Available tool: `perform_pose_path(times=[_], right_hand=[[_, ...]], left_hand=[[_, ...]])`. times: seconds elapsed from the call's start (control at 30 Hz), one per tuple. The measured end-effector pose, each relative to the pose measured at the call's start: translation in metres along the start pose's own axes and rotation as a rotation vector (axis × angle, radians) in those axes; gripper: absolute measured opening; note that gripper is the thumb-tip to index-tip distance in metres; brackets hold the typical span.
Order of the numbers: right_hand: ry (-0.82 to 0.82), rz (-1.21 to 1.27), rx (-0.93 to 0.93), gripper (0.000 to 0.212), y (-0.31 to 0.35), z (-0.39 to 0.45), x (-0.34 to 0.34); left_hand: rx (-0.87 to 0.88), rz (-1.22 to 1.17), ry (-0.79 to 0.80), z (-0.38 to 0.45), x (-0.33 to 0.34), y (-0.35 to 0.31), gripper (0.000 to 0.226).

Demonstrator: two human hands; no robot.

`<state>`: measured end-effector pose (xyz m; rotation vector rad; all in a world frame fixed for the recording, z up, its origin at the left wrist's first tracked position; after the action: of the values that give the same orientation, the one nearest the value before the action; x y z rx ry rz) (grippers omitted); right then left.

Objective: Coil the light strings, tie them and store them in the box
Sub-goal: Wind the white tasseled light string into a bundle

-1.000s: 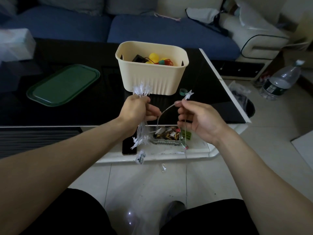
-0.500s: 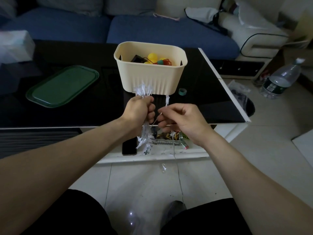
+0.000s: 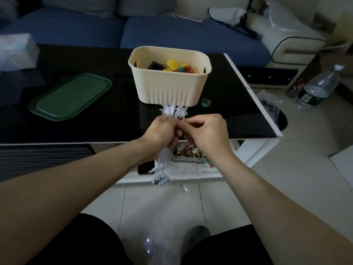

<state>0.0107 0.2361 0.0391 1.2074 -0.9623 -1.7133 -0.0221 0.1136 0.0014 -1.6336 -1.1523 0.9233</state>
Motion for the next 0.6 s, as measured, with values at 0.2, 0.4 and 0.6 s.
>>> perform_pose_path(times=[0.2,0.4,0.6], right_hand=[[-0.083,0.078,0.081,0.011,-0.012,0.002,-0.002],[0.021,-0.193,-0.047,0.024,0.001,0.001,0.012],[0.387,-0.329,0.015,0.048,-0.006,-0.007,0.046]], left_hand=[[-0.001,-0.010,0.022,0.001,0.001,-0.001,0.038],[0.055,0.071,-0.004,0.003,0.003,0.000,0.042],[0.055,0.151,-0.117,0.006,-0.016,0.004,0.042]])
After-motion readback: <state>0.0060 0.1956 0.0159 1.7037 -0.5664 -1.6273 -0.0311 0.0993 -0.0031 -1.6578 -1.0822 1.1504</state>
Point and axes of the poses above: each hand's wrist, its own z-axis towards the middle knuckle, its own x-axis out of the palm, y = z × x, the point moved 9 cm from there along z, towards the middle knuckle, and after that the axes turned 5 degrees about -x, right-handed, at the moved point
